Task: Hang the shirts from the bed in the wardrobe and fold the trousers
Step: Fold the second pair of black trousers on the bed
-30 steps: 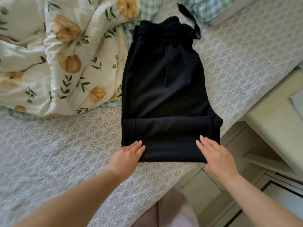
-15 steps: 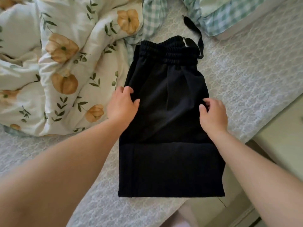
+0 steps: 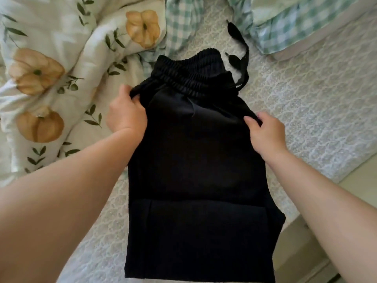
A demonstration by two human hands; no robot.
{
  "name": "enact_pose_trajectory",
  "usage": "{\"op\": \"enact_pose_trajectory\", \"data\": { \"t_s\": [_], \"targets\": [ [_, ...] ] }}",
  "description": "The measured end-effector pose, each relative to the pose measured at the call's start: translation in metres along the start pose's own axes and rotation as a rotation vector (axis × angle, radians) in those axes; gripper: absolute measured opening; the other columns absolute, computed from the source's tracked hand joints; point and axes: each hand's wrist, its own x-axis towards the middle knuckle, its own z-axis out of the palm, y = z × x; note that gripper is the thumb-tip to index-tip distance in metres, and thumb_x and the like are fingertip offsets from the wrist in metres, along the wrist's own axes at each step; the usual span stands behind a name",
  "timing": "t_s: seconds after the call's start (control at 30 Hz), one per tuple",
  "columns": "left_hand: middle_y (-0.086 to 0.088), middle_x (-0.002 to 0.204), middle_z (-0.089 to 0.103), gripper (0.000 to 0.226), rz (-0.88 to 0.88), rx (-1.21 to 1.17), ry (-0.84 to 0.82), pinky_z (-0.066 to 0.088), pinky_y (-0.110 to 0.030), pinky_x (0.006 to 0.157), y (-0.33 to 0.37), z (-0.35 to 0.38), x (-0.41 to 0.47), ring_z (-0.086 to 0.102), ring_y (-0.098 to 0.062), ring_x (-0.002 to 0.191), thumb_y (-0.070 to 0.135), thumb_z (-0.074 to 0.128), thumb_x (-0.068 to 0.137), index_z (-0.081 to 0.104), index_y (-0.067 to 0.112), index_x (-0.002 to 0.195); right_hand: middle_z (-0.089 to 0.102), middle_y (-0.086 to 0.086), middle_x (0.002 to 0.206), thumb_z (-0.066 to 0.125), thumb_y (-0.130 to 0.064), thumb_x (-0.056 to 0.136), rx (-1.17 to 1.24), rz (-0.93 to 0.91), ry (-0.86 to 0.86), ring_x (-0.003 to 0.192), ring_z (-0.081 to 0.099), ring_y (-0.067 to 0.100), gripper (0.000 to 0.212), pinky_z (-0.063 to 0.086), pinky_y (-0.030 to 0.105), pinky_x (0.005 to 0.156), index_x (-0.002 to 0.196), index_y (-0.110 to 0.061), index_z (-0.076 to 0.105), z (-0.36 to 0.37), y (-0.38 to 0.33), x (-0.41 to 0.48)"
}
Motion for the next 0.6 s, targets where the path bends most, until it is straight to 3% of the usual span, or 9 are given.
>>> {"op": "enact_pose_trajectory", "data": {
  "t_s": [0.13,0.23,0.33,0.43,0.53,0.6],
  "targets": [
    [-0.001,0.107,0.062,0.031,-0.015,-0.087,-0.111,0.041,-0.031,0.076,0.011,0.005,-0.001,0.058,-0.023,0.097,0.023,0.049,0.089,0.054,0.024,0.120,0.056,-0.006,0.081,0.047,-0.039,0.095,-0.025,0.048,-0.066,0.079,0.055,0.018,0.028,0.040,0.029,0.067,0.104,-0.015,0.058,0.006,-0.002,0.008],
    [0.003,0.132,0.048,0.050,0.114,-0.283,-0.111,0.036,-0.027,0.097,0.028,0.007,0.001,0.046,-0.015,0.120,0.020,0.048,0.084,0.044,0.024,0.134,0.054,-0.015,0.085,0.046,-0.042,0.094,0.087,0.053,-0.001,0.081,0.053,0.008,0.031,0.040,0.027,0.073,0.113,-0.019,0.056,0.007,-0.011,0.016],
    [0.004,0.143,0.038,0.053,0.459,-0.099,-0.109,0.021,-0.029,0.106,0.052,0.008,0.011,0.029,-0.017,0.134,0.037,0.050,0.088,0.042,0.028,0.139,0.054,-0.017,0.085,0.045,-0.039,0.095,0.118,-0.009,-0.004,0.075,0.050,0.002,0.028,0.039,0.022,0.070,0.112,-0.020,0.057,0.007,-0.025,0.027],
    [0.008,0.149,0.034,0.060,0.777,0.190,-0.256,0.011,-0.041,0.114,0.075,0.019,0.020,0.018,-0.018,0.142,0.057,0.050,0.087,0.041,0.032,0.140,0.055,-0.012,0.082,0.041,-0.040,0.097,0.124,-0.016,-0.087,0.072,0.049,0.002,0.033,0.035,0.017,0.059,0.113,-0.017,0.059,0.005,-0.038,0.038],
    [0.002,0.155,0.026,0.064,0.866,0.262,-0.376,-0.003,-0.049,0.117,0.096,0.031,0.028,0.007,-0.019,0.146,0.068,0.054,0.079,0.049,0.031,0.130,0.059,-0.007,0.088,0.045,-0.041,0.095,0.203,0.029,-0.152,0.082,0.055,0.010,0.034,0.039,0.023,0.067,0.113,-0.017,0.061,0.005,-0.045,0.048],
    [-0.002,0.152,0.030,0.057,0.856,0.223,-0.443,-0.003,-0.049,0.117,0.109,0.035,0.036,0.013,-0.021,0.145,0.068,0.059,0.074,0.053,0.029,0.115,0.060,-0.005,0.100,0.048,-0.040,0.094,0.234,0.036,-0.174,0.091,0.054,0.011,0.035,0.039,0.024,0.077,0.119,-0.017,0.060,0.007,-0.048,0.053]
  ]
}}
